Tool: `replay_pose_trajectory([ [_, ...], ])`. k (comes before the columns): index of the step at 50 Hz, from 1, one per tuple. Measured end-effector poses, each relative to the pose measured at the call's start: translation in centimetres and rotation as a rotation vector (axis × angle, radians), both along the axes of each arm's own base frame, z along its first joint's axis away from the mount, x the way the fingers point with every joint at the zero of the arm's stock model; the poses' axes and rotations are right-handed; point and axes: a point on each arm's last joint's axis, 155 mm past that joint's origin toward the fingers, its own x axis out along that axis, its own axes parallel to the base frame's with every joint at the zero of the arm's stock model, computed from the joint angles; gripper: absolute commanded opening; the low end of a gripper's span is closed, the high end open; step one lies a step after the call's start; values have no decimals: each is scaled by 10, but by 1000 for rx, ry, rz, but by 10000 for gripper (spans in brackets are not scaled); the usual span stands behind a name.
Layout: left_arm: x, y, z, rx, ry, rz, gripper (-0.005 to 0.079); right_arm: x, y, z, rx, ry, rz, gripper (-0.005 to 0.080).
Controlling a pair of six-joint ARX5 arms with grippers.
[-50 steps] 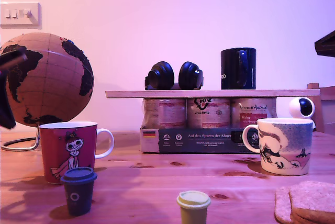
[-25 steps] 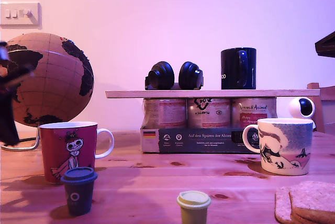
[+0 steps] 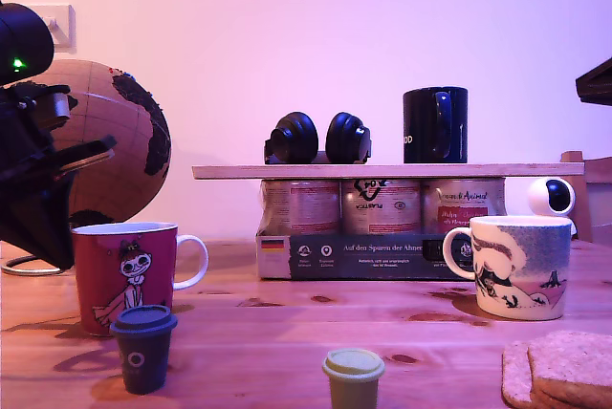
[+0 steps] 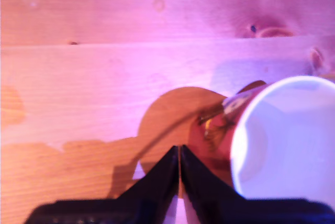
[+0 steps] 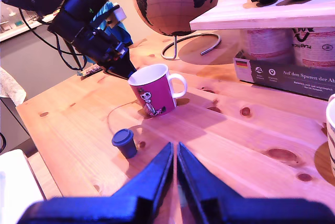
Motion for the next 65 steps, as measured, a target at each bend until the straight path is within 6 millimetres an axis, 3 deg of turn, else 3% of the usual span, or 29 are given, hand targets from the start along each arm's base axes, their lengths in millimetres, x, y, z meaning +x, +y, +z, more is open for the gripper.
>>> replay_pose_trajectory([
  [16, 15, -11, 17, -9, -45, -6, -19, 0, 0, 0, 0, 2, 0, -12],
  [32, 5, -23, -17, 18, 66, -19, -19, 0, 0, 0, 0, 2, 0, -12],
  [50, 8, -70, -1, -8, 34, -94, -19, 0, 0, 0, 0, 3, 1, -12],
  [65, -1, -88, -1, -16, 42, -124, -19, 0, 0, 0, 0, 3, 1, -12],
])
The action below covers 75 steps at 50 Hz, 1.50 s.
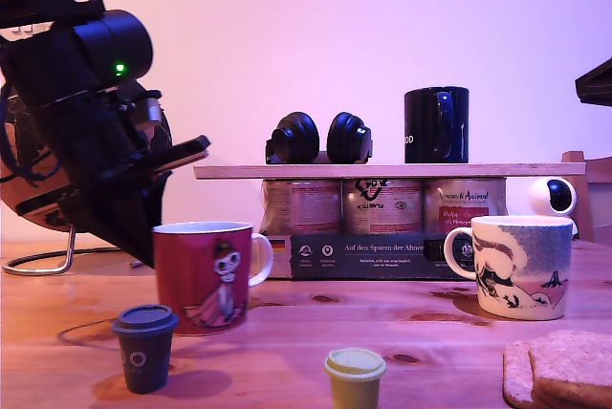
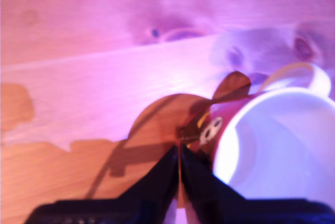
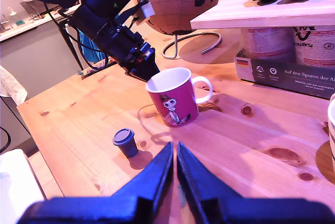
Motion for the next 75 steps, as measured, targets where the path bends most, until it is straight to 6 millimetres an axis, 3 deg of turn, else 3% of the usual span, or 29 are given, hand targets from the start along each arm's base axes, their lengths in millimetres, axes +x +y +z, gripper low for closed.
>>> replay_pose_trajectory([
  [25, -1, -28, 7, -36, -45, -40, -19, 0, 0, 0, 15, 21, -3, -12],
  [42, -6, -43, 10, -50, -57, -72, -19, 3, -9, -22, -22, 108, -66, -12],
  [60, -7, -55, 14, -79, -68, -81, -19, 3, -9, -25, -26, 122, -68, -12],
  [75, -17, -81, 23, -100, -83, -144, -19, 5, -11, -25, -30, 120, -83, -12],
])
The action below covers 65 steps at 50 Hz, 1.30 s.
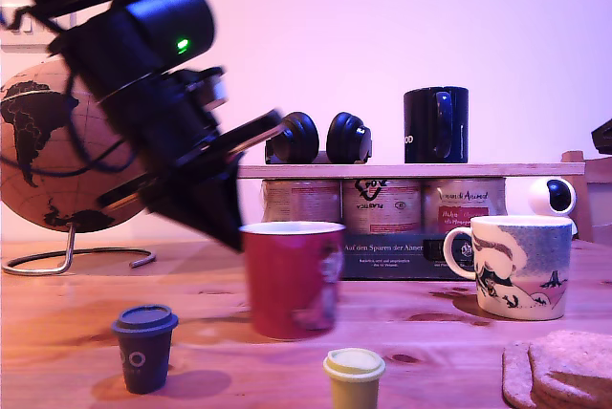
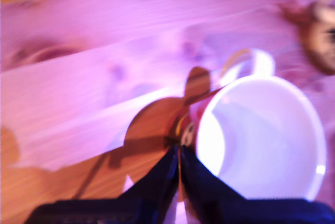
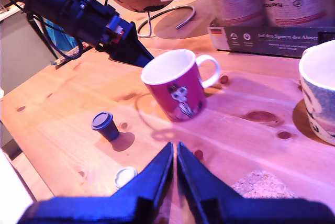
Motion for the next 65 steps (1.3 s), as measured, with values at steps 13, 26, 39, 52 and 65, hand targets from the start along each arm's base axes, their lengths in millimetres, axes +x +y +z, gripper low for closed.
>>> replay_pose_trajectory([
  [13, 0, -16, 14, -38, -18, -27, -19, 0, 0, 0, 0, 0, 0, -12],
  [26, 8, -2, 11, -3, -28, -3, -19, 0, 0, 0, 0, 0, 0, -12],
  [39, 22, 27, 6, 75, -71, -40, -19, 2, -2, 0, -5, -1, -15, -12],
  [52, 29, 42, 3, 189, -143, -74, -19, 11, -12, -4, -29, -2, -85, -12],
  [65, 33, 66, 12, 216, -144, -50, -19, 13, -15, -4, -35, -2, -102, -12],
])
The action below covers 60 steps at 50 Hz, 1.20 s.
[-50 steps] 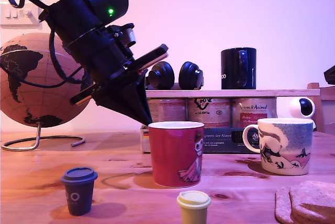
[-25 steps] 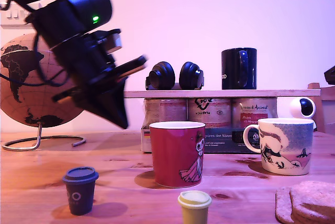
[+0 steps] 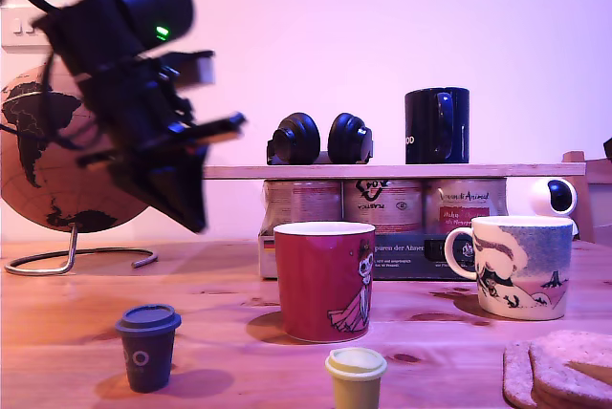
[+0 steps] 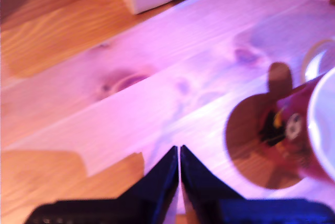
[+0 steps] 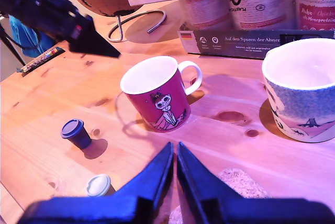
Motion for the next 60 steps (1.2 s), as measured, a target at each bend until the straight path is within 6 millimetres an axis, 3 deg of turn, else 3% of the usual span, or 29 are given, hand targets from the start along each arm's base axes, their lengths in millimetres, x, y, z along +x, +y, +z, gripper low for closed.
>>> replay_pose_trajectory([
  [13, 14, 40, 27, 5, -61, 57, -19, 3, -4, -1, -9, -2, -24, -12],
  [24, 19, 67, 69, -33, -176, 104, -19, 4, -5, -1, -26, -14, -28, -12],
  [40, -9, 111, 81, -49, -271, 183, -19, 10, -14, -2, -47, -20, -83, -12],
  [53, -30, 116, 102, -91, -405, 186, -19, 20, -31, -4, -90, -34, -183, -12],
  [60, -42, 119, 99, -102, -442, 186, -19, 30, -53, -6, -189, -78, -282, -12],
])
